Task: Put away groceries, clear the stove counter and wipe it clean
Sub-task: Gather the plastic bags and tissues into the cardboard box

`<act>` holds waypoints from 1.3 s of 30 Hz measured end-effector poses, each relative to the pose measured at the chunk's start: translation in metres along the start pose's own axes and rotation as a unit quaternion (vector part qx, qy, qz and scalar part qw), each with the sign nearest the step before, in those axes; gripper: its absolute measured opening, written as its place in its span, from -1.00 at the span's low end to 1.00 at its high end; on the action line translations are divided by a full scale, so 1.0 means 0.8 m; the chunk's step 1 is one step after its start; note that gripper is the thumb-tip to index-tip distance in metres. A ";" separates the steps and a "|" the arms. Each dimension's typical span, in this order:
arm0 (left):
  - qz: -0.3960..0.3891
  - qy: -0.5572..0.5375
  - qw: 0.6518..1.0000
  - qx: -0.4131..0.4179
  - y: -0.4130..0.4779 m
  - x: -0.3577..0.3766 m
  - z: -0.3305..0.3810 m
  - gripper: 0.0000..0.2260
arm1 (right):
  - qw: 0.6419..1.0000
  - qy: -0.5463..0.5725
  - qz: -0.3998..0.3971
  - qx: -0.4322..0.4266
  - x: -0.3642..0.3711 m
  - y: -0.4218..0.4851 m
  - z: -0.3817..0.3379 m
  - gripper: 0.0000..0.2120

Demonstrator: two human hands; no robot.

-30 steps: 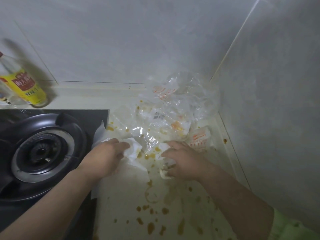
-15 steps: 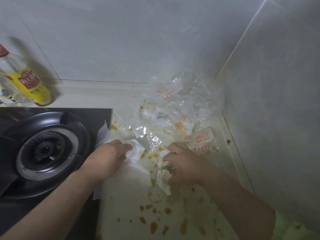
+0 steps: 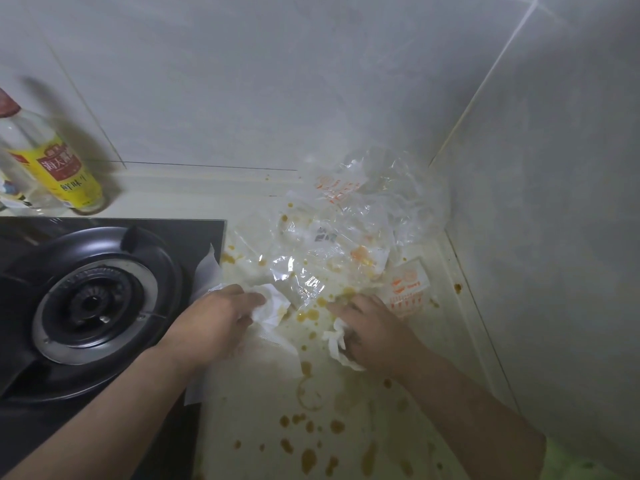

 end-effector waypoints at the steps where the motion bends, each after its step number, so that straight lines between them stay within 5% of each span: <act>1: -0.002 0.000 1.000 -0.001 0.000 0.000 0.000 -0.75 | 1.000 0.004 0.002 0.001 0.002 -0.002 0.001 -0.63; 12: -0.027 -0.021 0.999 -0.024 -0.006 0.004 -0.006 -0.75 | 1.000 0.004 0.008 0.004 0.012 -0.017 0.013 -0.89; 18: -0.016 -0.016 1.000 -0.020 -0.006 -0.003 -0.004 -0.74 | 0.999 0.028 0.034 -0.007 -0.009 -0.010 0.011 -0.78; 21: -0.003 -0.022 1.000 -0.018 -0.006 -0.011 -0.002 -0.72 | 0.995 0.065 0.058 0.049 -0.039 -0.010 0.006 -0.92; 35: 0.100 -0.139 0.985 -0.005 -0.049 -0.102 0.039 -0.54 | 0.926 0.281 0.149 0.203 -0.169 -0.012 -0.078 -0.67; 39: 0.115 -0.148 0.982 0.016 -0.063 -0.126 0.052 -0.50 | 0.912 0.292 0.127 0.261 -0.179 -0.004 -0.093 -0.92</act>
Point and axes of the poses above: each hand's wrist, its own y-axis towards the middle knuckle, its own x-axis out of the palm, z = x × y, the point moved 4 cm from there along y, towards the middle knuckle, and after that the axes turned 5 degrees about z, right-handed, at the moved point
